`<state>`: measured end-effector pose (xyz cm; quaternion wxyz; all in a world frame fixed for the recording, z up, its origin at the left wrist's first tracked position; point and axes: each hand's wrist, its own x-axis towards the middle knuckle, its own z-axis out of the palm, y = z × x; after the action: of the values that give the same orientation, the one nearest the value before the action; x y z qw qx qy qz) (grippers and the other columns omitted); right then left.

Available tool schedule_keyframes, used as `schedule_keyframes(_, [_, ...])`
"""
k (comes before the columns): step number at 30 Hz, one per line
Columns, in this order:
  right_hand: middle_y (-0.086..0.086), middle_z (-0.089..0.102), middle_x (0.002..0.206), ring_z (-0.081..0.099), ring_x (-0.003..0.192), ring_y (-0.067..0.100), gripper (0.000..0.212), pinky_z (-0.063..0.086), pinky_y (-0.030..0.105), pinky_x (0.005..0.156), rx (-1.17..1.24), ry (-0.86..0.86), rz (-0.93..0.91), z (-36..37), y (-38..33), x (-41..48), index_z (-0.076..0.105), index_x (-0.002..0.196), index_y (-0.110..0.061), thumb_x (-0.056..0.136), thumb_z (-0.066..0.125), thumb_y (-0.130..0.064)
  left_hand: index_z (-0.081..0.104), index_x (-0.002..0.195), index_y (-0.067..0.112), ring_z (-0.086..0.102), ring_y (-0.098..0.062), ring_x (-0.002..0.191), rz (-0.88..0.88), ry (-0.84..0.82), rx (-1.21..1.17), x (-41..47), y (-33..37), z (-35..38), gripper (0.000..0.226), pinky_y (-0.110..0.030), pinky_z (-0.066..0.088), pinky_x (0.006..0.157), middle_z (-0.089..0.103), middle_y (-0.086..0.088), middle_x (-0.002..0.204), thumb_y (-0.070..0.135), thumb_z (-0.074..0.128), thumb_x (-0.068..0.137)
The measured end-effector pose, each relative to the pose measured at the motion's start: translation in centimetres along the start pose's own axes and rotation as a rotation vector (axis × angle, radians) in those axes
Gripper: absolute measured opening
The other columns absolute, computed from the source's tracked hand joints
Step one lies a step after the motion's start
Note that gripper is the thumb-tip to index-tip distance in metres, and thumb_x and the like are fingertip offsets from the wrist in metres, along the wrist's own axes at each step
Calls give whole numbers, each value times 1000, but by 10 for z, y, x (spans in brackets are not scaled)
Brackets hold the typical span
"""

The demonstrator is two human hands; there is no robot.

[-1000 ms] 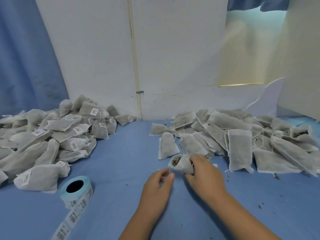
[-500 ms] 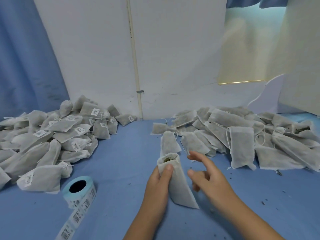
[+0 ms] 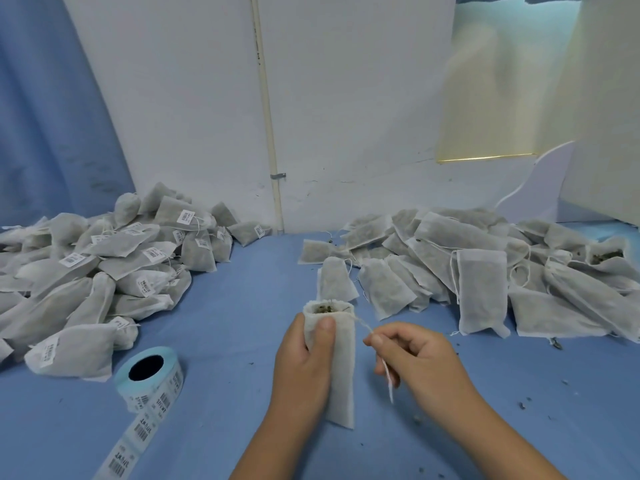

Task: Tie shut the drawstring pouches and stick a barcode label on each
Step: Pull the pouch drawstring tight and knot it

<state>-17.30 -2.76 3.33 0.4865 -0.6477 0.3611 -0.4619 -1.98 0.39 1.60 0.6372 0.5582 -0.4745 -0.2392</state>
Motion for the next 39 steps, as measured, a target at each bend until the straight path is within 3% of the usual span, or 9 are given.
schedule_keyframes(3, [5, 41, 45, 35, 40, 17, 26, 32, 24, 42, 199, -100, 136, -5, -3, 2, 59, 68, -10, 93, 52, -11, 59, 93, 37, 61, 1, 84, 112, -50, 132, 3, -4, -10, 41, -11, 43, 68, 67, 12, 90, 64, 60, 62])
schedule_keyframes(8, [0, 26, 43, 22, 36, 12, 26, 22, 25, 39, 691, -321, 275, -12, -15, 2, 42, 56, -14, 81, 40, -15, 55, 94, 49, 59, 3, 93, 226, -141, 330, 3, -7, -14, 37, -7, 41, 73, 60, 25, 99, 55, 72, 62])
schedule_keyframes(15, [-7, 19, 47, 16, 38, 9, 22, 17, 22, 38, 1025, -370, 118, -21, -49, 9, 40, 58, -17, 73, 56, -14, 50, 88, 53, 58, -1, 78, 220, -284, 423, -5, -11, -5, 22, -14, 43, 64, 60, 25, 86, 50, 54, 67])
schedule_keyframes(22, [3, 49, 60, 51, 56, 16, 29, 38, 30, 58, 266, 1, -97, 1, -73, 42, 45, 54, -15, 82, 44, -8, 53, 86, 40, 54, -7, 75, 193, -315, 392, -5, -12, -15, 24, -27, 46, 67, 57, 16, 80, 37, 44, 64])
schedule_keyframes(25, [5, 51, 66, 61, 63, 21, 31, 46, 30, 60, 557, -86, 23, 14, -78, 49, 39, 58, -11, 87, 36, -1, 58, 89, 25, 54, -12, 72, 161, -282, 330, -5, -13, -20, 32, -32, 48, 69, 57, 4, 80, 30, 43, 62])
schedule_keyframes(29, [3, 41, 62, 26, 37, 10, 26, 21, 23, 44, 803, -152, 84, 13, -89, 49, 37, 58, -14, 81, 33, -3, 57, 83, 41, 49, -6, 64, 122, -311, 279, -5, -8, -24, 29, -19, 39, 60, 55, 13, 70, 27, 42, 62])
schedule_keyframes(34, [2, 41, 63, 20, 38, 7, 24, 17, 21, 42, 848, -151, 65, 21, -88, 44, 38, 61, -13, 83, 32, -4, 47, 94, 58, 49, 0, 86, 147, -464, 405, -12, 3, -14, 34, -27, 41, 78, 51, 26, 88, 38, 54, 67])
schedule_keyframes(37, [4, 42, 64, 23, 40, 9, 24, 19, 23, 44, 820, -210, 133, 40, -82, 41, 38, 61, -12, 83, 34, -4, 42, 130, 37, 47, 1, 116, 174, -470, 362, -15, 16, -9, 77, -26, 41, 96, 49, 21, 121, 66, 64, 63])
schedule_keyframes(39, [4, 42, 64, 25, 43, 10, 24, 20, 23, 45, 833, -223, 154, 47, -81, 39, 38, 61, -12, 83, 34, -4, 51, 117, 20, 56, 3, 103, 182, -349, 53, -16, 30, -1, 72, -22, 43, 88, 60, 15, 108, 73, 60, 69])
